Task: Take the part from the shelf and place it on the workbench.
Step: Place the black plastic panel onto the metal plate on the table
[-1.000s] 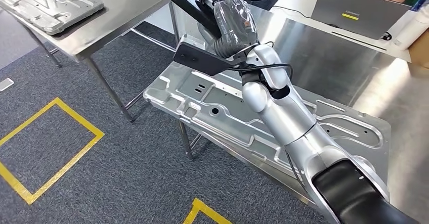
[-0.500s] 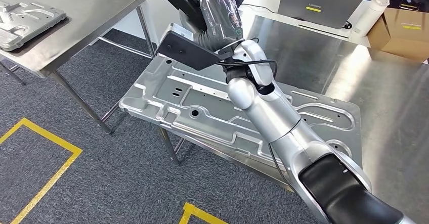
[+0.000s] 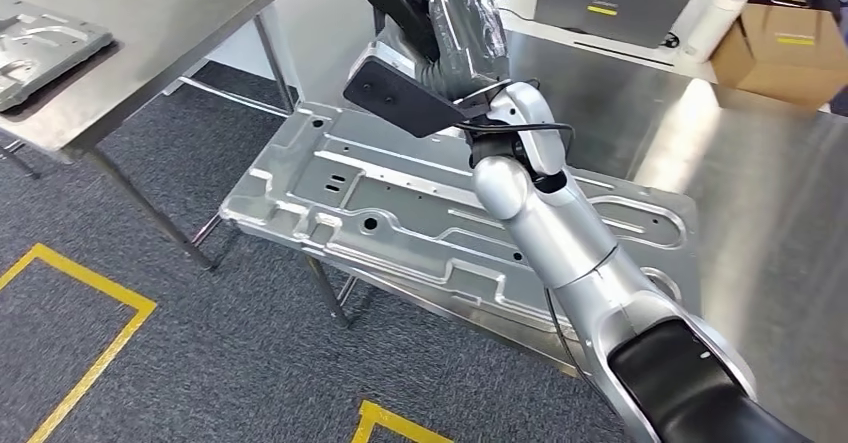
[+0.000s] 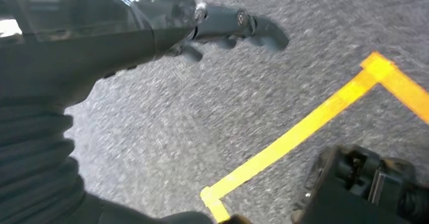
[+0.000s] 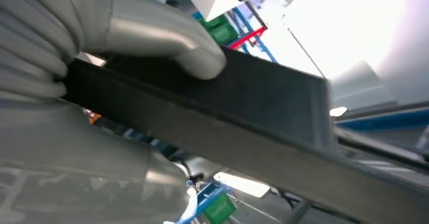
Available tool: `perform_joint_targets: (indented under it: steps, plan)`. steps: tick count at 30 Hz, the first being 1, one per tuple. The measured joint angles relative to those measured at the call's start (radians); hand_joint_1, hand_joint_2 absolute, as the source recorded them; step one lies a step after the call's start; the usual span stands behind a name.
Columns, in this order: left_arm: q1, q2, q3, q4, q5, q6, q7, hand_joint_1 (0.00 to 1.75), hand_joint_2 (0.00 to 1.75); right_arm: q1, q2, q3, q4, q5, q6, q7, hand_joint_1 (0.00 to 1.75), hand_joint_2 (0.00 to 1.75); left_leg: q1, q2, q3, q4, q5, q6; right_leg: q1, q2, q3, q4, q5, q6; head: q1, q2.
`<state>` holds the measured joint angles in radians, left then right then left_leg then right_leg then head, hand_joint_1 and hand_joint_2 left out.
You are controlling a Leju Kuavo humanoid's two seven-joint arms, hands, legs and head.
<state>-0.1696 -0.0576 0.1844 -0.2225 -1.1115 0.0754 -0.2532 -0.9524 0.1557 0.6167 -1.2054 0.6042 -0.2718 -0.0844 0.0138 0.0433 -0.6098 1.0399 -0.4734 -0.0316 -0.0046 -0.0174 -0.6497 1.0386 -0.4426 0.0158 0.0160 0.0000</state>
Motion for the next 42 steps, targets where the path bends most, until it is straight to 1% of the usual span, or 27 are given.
perform_joint_targets:
  steps: [2,3,6,7,8,9,11,12,13,16,18,19,21,22,23,24,26,28,31,33,34,36,37,38,39,40,42]
  plan:
    - [-0.002,0.0,0.0,0.0,-0.002,-0.002,-0.001,0.0,1.75,-0.002,0.002,-0.002,0.001,-0.002,0.0,0.0,1.68,1.75,0.003,-0.003,0.0,0.013,-0.014,-0.009,-0.003,0.01,0.004,-0.004,0.002,-0.013,-0.008,0.0]
    - [-0.003,0.0,0.0,0.0,-0.002,-0.002,-0.002,0.0,1.75,-0.003,0.004,-0.003,0.002,-0.003,0.0,-0.001,1.68,1.75,0.004,-0.012,-0.013,0.045,-0.035,-0.011,-0.005,0.013,0.008,-0.005,0.002,-0.019,-0.014,0.0]
    - [-0.005,0.0,-0.001,0.0,-0.002,-0.003,-0.006,0.0,1.75,-0.002,0.007,-0.004,0.006,-0.004,0.0,-0.002,1.68,1.75,0.004,-0.035,-0.104,0.237,-0.116,-0.012,-0.005,0.027,0.012,-0.006,0.0,-0.027,-0.036,0.0]
    - [-0.007,0.0,-0.001,0.0,-0.002,-0.003,-0.007,0.0,1.75,-0.001,0.008,-0.004,0.009,-0.004,0.0,-0.001,1.68,1.75,0.004,-0.036,-0.125,0.278,-0.123,-0.012,-0.004,0.033,0.012,-0.005,0.0,-0.028,-0.041,0.0]
    - [-0.008,0.0,-0.001,0.0,-0.003,-0.003,-0.007,0.0,1.75,0.0,0.008,-0.004,0.011,-0.004,0.0,-0.001,1.68,1.75,0.003,-0.037,-0.13,0.282,-0.111,-0.011,-0.003,0.039,0.013,-0.004,0.0,-0.028,-0.043,0.0]
    - [-0.009,0.0,-0.001,0.0,-0.003,-0.003,-0.007,0.0,1.75,0.0,0.008,-0.004,0.013,-0.004,0.0,-0.001,1.68,1.75,0.003,-0.039,-0.115,0.244,-0.082,-0.01,-0.003,0.046,0.014,-0.004,0.0,-0.028,-0.046,0.0]
    - [-0.008,0.0,-0.001,0.0,-0.005,-0.004,-0.007,0.0,1.75,-0.001,0.008,-0.005,0.015,-0.004,0.0,-0.002,1.68,1.75,0.004,-0.055,-0.056,0.109,-0.015,-0.007,-0.003,0.058,0.015,-0.002,-0.002,-0.025,-0.05,0.0]
    - [-0.008,0.0,-0.001,0.0,-0.005,-0.004,-0.007,0.0,1.75,-0.002,0.008,-0.005,0.015,-0.004,0.0,-0.002,1.68,1.75,0.004,-0.065,-0.031,0.053,0.004,-0.005,-0.003,0.064,0.013,0.0,-0.002,-0.022,-0.052,0.0]
    - [-0.008,0.0,-0.001,0.0,-0.006,-0.004,-0.007,0.0,1.75,-0.002,0.009,-0.005,0.016,-0.004,0.0,-0.002,1.68,1.75,0.003,-0.074,-0.017,0.02,0.011,-0.004,-0.002,0.068,0.011,0.0,-0.002,-0.019,-0.052,0.0]
    - [-0.008,-0.001,-0.005,0.0,-0.006,-0.008,-0.008,0.0,1.75,-0.002,0.008,-0.006,0.019,-0.004,0.0,-0.002,1.68,1.75,0.001,-0.073,-0.013,0.006,0.011,0.008,-0.004,0.076,0.007,-0.003,0.002,-0.005,-0.051,0.0]
    - [-0.009,-0.003,-0.008,0.0,-0.006,-0.01,-0.009,0.0,1.75,-0.004,0.008,-0.007,0.02,-0.004,0.0,-0.002,1.68,1.75,0.004,-0.064,-0.012,0.001,0.016,0.02,-0.004,0.064,-0.006,0.025,-0.021,0.003,-0.044,0.0]
    - [-0.009,-0.003,-0.009,0.0,-0.006,-0.011,-0.01,0.0,1.75,-0.005,0.008,-0.007,0.021,-0.004,0.0,-0.002,1.68,1.75,0.006,-0.059,-0.011,-0.001,0.017,0.025,-0.003,0.054,-0.027,0.069,-0.047,0.004,-0.038,0.0]
    - [-0.008,-0.003,-0.009,0.0,-0.006,-0.012,-0.014,0.0,1.75,-0.007,0.007,-0.007,0.024,-0.004,0.0,-0.001,1.68,1.75,0.005,-0.046,-0.011,-0.002,0.017,0.029,-0.003,0.04,-0.087,0.2,-0.105,0.007,-0.022,0.0]
    - [-0.007,-0.003,-0.009,0.0,-0.006,-0.012,-0.017,0.0,1.75,-0.006,0.007,-0.007,0.027,-0.004,0.0,-0.001,1.68,1.75,0.005,-0.04,-0.011,-0.001,0.016,0.029,-0.004,0.037,-0.112,0.251,-0.12,0.008,-0.016,0.0]
    - [-0.007,-0.003,-0.009,0.0,-0.005,-0.013,-0.02,0.0,1.75,-0.005,0.007,-0.007,0.03,-0.003,0.0,0.0,1.68,1.75,0.006,-0.034,-0.011,-0.001,0.016,0.029,-0.005,0.035,-0.121,0.269,-0.116,0.009,-0.01,0.0]
    - [-0.007,-0.003,-0.009,0.0,-0.004,-0.014,-0.024,0.0,1.75,-0.004,0.007,-0.007,0.032,-0.003,0.0,0.0,1.68,1.75,0.006,-0.029,-0.01,-0.001,0.016,0.029,-0.006,0.032,-0.111,0.246,-0.095,0.009,-0.004,0.0]
    - [-0.007,-0.004,-0.009,0.0,-0.003,-0.018,-0.033,0.0,1.75,-0.007,0.006,-0.007,0.034,-0.002,0.001,0.0,1.68,1.75,0.006,-0.02,-0.009,0.0,0.013,0.025,-0.007,0.014,-0.048,0.118,-0.033,0.01,0.005,0.0]
    - [-0.007,-0.004,-0.01,0.0,0.0,-0.027,-0.045,0.0,1.75,-0.011,0.008,-0.006,0.034,-0.001,0.001,0.0,1.68,1.75,0.001,-0.013,-0.009,0.002,0.01,0.017,-0.003,-0.003,0.002,0.016,-0.003,0.008,0.011,0.0]
    - [-0.007,-0.004,-0.01,0.0,0.002,-0.038,-0.061,0.0,1.75,-0.013,0.008,-0.006,0.038,-0.001,0.003,0.0,1.68,1.75,-0.002,-0.001,-0.007,-0.002,0.009,0.003,0.0,0.003,0.008,-0.003,-0.003,-0.003,-0.001,0.0]
    - [-0.007,-0.005,-0.01,0.0,0.003,-0.039,-0.073,0.0,1.75,-0.013,0.009,-0.006,0.04,-0.001,0.004,0.0,1.68,1.75,0.001,-0.008,-0.012,0.019,-0.009,-0.005,-0.003,0.012,0.011,-0.006,-0.001,-0.015,-0.011,0.0]
    - [-0.007,-0.005,-0.01,0.0,0.005,-0.04,-0.079,0.0,1.75,-0.014,0.01,-0.006,0.041,-0.001,0.004,0.0,1.68,1.75,0.002,-0.016,-0.028,0.057,-0.032,-0.007,-0.006,0.015,0.013,-0.007,0.0,-0.02,-0.017,0.0]
    - [-0.006,-0.006,-0.01,0.0,0.01,-0.04,-0.096,0.0,1.75,-0.013,0.011,-0.005,0.045,-0.001,0.005,0.0,1.68,1.75,0.002,-0.032,-0.088,0.187,-0.092,-0.008,-0.006,0.023,0.014,-0.006,-0.001,-0.026,-0.032,0.0]
    - [-0.006,-0.006,-0.01,0.0,0.013,-0.041,-0.107,0.0,1.75,-0.011,0.011,-0.005,0.049,-0.001,0.005,0.0,1.68,1.75,0.002,-0.035,-0.119,0.249,-0.112,-0.008,-0.005,0.028,0.015,-0.006,-0.001,-0.028,-0.038,0.0]
    - [-0.006,-0.006,-0.01,0.0,0.017,-0.042,-0.118,0.0,1.75,-0.009,0.012,-0.005,0.052,-0.001,0.006,0.0,1.68,1.75,0.002,-0.037,-0.136,0.282,-0.115,-0.008,-0.004,0.034,0.015,-0.006,-0.001,-0.028,-0.041,0.0]
    - [-0.006,-0.006,-0.01,0.0,0.022,-0.043,-0.13,0.0,1.75,-0.008,0.012,-0.005,0.055,-0.001,0.006,0.0,1.68,1.75,0.003,-0.037,-0.135,0.274,-0.099,-0.008,-0.004,0.04,0.016,-0.005,-0.002,-0.028,-0.044,0.0]
    - [-0.006,-0.006,-0.01,0.0,0.026,-0.045,-0.141,0.0,1.75,-0.008,0.012,-0.005,0.057,-0.001,0.006,0.0,1.68,1.75,0.003,-0.039,-0.114,0.225,-0.068,-0.007,-0.005,0.046,0.017,-0.004,-0.002,-0.027,-0.046,0.0]
    - [-0.005,-0.007,-0.01,0.0,0.034,-0.05,-0.159,0.0,1.75,-0.011,0.012,-0.005,0.059,-0.001,0.007,0.0,1.68,1.75,0.004,-0.056,-0.052,0.085,-0.006,-0.004,-0.005,0.058,0.016,-0.001,-0.004,-0.023,-0.051,0.0]
